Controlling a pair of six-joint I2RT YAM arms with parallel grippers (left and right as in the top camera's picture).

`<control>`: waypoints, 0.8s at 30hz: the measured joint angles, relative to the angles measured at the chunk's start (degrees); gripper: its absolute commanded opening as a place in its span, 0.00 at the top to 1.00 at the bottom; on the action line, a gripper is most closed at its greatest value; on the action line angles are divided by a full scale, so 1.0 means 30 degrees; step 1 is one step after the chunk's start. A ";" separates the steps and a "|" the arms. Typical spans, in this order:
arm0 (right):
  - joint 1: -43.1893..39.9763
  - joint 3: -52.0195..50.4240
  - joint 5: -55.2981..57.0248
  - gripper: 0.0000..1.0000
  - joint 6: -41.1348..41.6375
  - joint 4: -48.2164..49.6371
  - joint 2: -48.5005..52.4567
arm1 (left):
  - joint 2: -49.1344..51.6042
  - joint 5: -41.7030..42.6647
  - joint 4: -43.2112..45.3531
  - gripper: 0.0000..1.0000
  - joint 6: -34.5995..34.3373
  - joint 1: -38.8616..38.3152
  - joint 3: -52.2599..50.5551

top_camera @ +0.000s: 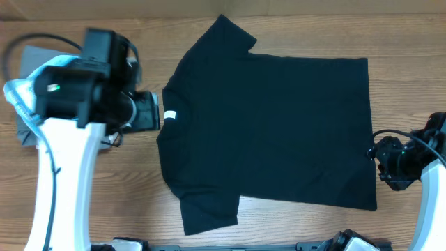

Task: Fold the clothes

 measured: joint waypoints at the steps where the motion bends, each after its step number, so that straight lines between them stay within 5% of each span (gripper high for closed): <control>1: 0.0000 -0.0321 -0.0044 0.44 -0.0007 0.0328 0.0000 | 0.0036 0.0044 0.0554 0.48 -0.0138 0.0000 -0.1086; 4: 0.0000 -0.1574 -0.0160 0.42 -0.0044 0.1144 0.0044 | 0.0393 0.0233 0.3082 0.58 -0.0656 0.0000 -0.4947; 9: 0.0000 -0.3002 -0.0576 0.44 -0.0073 0.1872 0.0335 | 0.0474 0.0590 0.8284 0.96 -0.1377 0.0000 -1.0331; 13: 0.0000 -0.3177 -0.0838 0.57 -0.0066 0.1996 0.0379 | 0.0801 0.1246 1.1183 0.96 -0.1486 0.0000 -1.3318; 16: 0.0000 -0.3177 -0.0998 0.29 0.0372 0.1464 0.0379 | 0.1239 0.2455 1.1213 0.86 -0.1326 -0.0007 -1.4367; 24: 0.0000 -0.3220 -0.1209 0.25 0.1683 0.2047 0.0379 | 0.1326 0.4044 0.8808 0.58 -0.0051 -0.1479 -1.4761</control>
